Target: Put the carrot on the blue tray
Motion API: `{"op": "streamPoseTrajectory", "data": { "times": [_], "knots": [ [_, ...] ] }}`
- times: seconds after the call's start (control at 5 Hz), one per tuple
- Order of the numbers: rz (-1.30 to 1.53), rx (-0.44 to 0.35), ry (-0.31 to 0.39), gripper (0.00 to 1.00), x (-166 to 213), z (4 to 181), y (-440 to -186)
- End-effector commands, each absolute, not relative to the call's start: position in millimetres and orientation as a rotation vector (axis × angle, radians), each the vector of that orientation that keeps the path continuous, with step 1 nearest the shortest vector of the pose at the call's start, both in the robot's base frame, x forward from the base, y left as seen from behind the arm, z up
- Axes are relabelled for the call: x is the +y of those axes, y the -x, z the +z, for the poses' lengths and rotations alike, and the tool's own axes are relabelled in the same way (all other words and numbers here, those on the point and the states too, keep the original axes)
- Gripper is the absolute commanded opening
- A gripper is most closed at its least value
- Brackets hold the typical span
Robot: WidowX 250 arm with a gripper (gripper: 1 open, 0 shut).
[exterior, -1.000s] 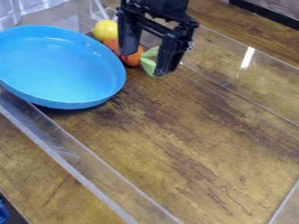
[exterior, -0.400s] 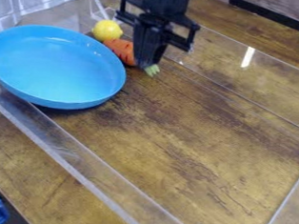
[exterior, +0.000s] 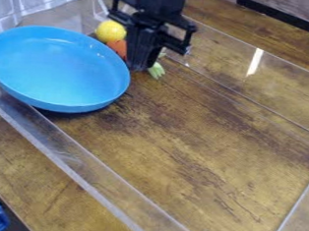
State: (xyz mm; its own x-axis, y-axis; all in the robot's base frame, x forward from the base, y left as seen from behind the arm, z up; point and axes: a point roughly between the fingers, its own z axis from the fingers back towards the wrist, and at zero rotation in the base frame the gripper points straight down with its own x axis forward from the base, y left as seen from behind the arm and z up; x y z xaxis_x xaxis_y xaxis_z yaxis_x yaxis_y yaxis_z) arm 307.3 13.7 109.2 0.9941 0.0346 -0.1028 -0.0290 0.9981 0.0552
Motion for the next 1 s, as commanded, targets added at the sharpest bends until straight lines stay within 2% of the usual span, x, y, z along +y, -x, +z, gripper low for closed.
{"op": "streamPoseTrajectory", "data": {
  "times": [0.0,0.2,0.8],
  "knots": [
    [0.096,0.023,-0.063,0.0,30,128.6,-306],
    [0.141,0.021,-0.069,0.0,43,122.5,-308],
    [0.247,0.013,-0.079,0.0,50,116.2,-313]
  ]
}}
